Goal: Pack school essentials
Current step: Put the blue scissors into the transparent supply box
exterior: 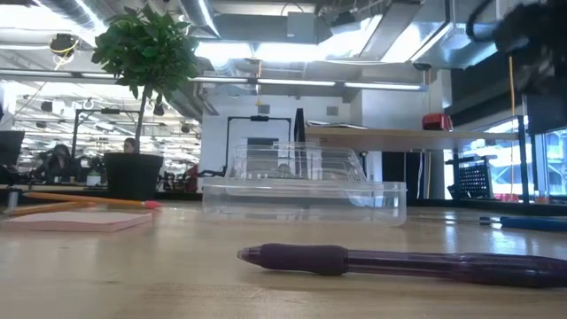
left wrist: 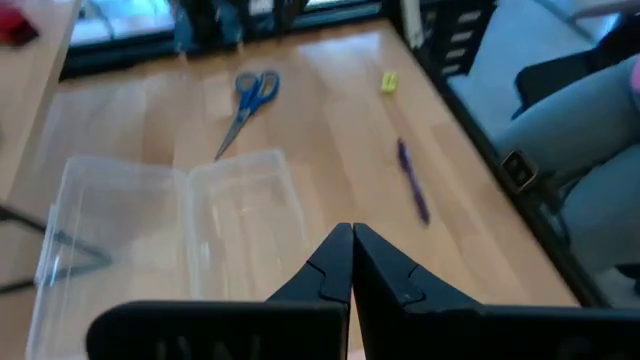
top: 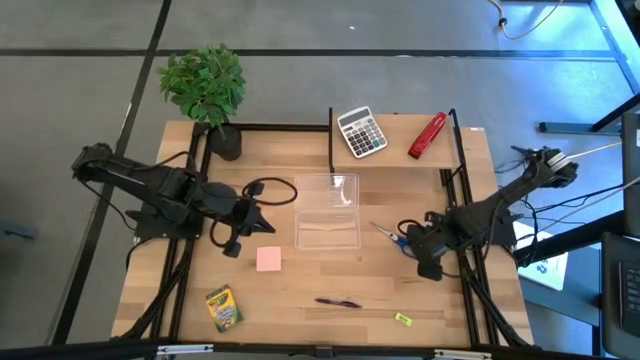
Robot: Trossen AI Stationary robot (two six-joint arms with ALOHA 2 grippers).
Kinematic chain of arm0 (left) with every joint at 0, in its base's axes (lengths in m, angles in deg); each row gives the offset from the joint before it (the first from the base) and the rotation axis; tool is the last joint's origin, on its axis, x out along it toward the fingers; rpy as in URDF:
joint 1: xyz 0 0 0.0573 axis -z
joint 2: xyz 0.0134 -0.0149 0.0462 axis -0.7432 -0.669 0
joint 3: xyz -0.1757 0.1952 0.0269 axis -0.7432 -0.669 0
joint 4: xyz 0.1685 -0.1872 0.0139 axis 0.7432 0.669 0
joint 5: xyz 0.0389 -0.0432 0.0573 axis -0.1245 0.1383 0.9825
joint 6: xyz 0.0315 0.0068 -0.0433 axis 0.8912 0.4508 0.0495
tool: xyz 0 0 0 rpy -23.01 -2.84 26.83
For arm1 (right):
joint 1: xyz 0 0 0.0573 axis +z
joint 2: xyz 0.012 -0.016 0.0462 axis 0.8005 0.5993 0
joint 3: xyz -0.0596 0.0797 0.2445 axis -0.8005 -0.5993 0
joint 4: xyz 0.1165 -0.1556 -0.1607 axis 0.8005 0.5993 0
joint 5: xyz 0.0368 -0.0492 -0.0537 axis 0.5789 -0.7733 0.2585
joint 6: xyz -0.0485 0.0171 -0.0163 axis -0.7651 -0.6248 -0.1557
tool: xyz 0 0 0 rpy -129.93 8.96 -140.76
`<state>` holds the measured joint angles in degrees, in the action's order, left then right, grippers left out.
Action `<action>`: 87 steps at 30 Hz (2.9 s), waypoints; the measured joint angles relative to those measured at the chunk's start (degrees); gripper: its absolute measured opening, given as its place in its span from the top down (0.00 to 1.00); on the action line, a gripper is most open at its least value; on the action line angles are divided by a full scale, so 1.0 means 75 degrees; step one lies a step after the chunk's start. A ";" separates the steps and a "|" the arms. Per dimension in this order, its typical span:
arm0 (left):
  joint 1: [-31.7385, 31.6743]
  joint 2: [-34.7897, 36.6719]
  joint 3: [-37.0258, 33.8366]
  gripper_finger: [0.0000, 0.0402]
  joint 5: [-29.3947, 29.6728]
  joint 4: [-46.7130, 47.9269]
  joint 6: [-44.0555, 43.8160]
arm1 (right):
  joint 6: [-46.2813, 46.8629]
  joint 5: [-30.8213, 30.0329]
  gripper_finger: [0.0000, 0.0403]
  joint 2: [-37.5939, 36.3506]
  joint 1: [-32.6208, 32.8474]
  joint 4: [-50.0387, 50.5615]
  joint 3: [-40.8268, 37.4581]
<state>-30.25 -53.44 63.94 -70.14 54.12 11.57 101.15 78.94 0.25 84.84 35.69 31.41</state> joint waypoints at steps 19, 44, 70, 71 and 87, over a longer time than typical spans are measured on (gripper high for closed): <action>0.0508 0.0010 0.0000 1.00 0.0383 -0.0006 0.0021 | 0.0226 -0.0015 0.63 0.0173 -0.0070 -0.2358 -0.1779; 0.0508 0.0010 0.0000 1.00 0.0423 0.0018 0.0027 | 0.0214 -0.0229 0.63 0.1406 -0.0064 -0.2917 -0.1983; 0.0508 0.0010 -0.0003 1.00 0.0423 0.0018 0.0027 | 0.0221 -0.0621 0.92 0.1424 -0.0061 -0.3010 -0.2018; 0.0508 0.0010 -0.0003 1.00 0.0423 0.0019 0.0027 | 0.0230 -0.0612 0.93 0.1421 -0.0061 -0.3010 -0.2017; 0.0508 0.0010 -0.0003 1.00 0.0423 0.0017 0.0027 | 0.0374 -0.0696 0.94 0.1479 -0.0079 -0.2753 -0.1526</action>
<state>-26.45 -53.36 63.91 -66.97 54.25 11.77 103.95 73.73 11.34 84.25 15.04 19.96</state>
